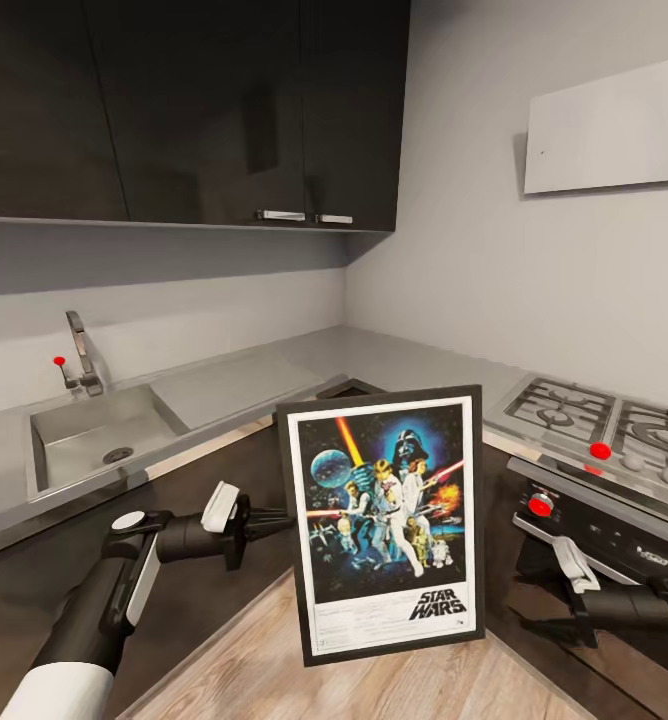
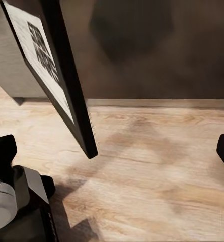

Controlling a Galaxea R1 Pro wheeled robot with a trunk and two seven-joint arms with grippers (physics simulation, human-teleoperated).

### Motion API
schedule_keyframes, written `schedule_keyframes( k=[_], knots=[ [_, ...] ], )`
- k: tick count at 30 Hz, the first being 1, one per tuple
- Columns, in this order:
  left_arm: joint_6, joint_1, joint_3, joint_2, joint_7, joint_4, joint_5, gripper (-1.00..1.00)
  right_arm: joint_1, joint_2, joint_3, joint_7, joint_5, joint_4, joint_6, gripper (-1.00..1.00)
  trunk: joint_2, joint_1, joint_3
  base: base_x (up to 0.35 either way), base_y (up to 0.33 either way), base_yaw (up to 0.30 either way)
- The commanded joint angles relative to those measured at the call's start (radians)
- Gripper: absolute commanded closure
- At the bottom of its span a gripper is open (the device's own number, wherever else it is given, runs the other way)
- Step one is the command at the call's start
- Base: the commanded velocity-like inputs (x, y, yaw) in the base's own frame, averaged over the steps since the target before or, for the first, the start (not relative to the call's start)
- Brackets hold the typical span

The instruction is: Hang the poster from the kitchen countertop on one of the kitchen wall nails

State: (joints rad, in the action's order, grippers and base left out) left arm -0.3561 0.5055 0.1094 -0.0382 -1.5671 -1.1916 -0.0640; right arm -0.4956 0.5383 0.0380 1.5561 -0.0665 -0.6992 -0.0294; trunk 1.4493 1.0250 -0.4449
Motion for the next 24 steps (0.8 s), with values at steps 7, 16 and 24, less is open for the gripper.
schedule_keyframes(
  k=[7, 16, 24],
  knots=[
    [-0.007, 0.001, 0.001, 0.000, -0.004, -0.001, -0.001, 1.00, -0.012, -0.028, -0.047, 0.004, 0.000, -0.013, -0.013, -1.00, 0.001, 0.000, -0.001, 0.000, 0.000, 0.000],
    [-0.007, 0.001, 0.002, 0.000, -0.004, -0.002, -0.001, 1.00, -0.014, -0.035, -0.100, 0.001, 0.001, -0.015, -0.012, -1.00, 0.001, 0.000, -0.001, 0.000, 0.000, 0.000],
    [-0.007, 0.001, 0.001, 0.000, -0.004, -0.003, -0.001, 1.00, -0.014, -0.041, -0.103, 0.001, 0.001, -0.015, -0.011, -1.00, 0.001, 0.000, -0.001, 0.000, 0.000, 0.000]
  ],
)
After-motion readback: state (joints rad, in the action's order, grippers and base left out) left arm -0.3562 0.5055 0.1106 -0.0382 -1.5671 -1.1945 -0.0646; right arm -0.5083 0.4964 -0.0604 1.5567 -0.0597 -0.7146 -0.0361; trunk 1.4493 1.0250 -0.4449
